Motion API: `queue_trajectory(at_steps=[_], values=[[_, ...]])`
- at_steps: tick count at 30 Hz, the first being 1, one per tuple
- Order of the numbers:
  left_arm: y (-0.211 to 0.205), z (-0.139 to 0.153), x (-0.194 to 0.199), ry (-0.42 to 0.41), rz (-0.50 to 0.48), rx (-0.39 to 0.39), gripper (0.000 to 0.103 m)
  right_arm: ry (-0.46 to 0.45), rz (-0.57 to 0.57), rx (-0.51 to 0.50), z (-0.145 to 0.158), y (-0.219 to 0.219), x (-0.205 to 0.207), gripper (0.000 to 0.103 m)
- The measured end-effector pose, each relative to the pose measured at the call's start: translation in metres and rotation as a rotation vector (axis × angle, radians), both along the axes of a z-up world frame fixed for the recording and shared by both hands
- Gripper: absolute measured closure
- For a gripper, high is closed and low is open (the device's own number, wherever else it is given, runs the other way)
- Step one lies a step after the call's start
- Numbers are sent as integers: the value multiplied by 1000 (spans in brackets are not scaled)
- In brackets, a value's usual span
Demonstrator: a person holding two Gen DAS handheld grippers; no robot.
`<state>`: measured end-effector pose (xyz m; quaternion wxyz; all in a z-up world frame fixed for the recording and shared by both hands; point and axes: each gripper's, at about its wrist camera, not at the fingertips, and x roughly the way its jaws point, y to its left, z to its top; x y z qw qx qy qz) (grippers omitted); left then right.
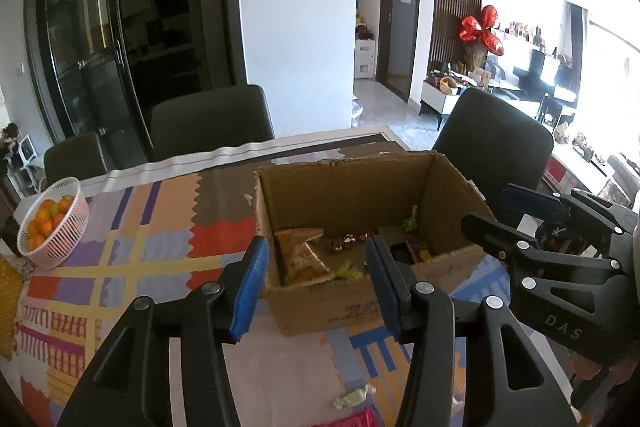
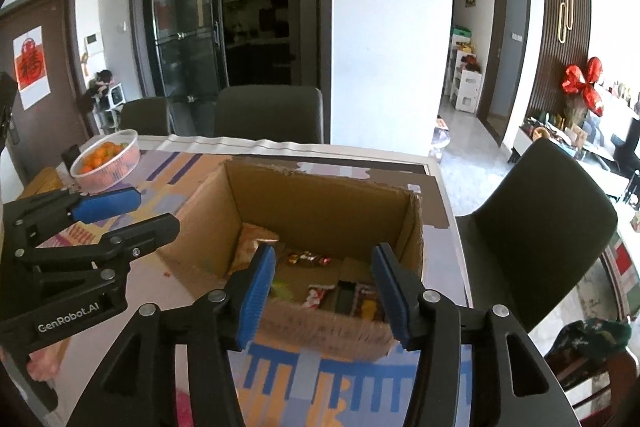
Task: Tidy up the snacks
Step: 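Move both open tools back to the snacks on the table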
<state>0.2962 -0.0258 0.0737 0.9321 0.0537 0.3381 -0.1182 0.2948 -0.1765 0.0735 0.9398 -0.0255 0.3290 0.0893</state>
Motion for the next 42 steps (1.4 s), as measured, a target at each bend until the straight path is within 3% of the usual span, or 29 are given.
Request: queue_trajectory(at_steps=[9,18,42], values=[[8,6,-41,-27,-22,-6,51,-25,35,19,6,8,-43,51],[13,-6,-69,-15,-40,8,49,10,53,26,-7,15,-67,47],[16,-91,-92,190,-95,36,48,224,48,45,-85,25,-97,47]])
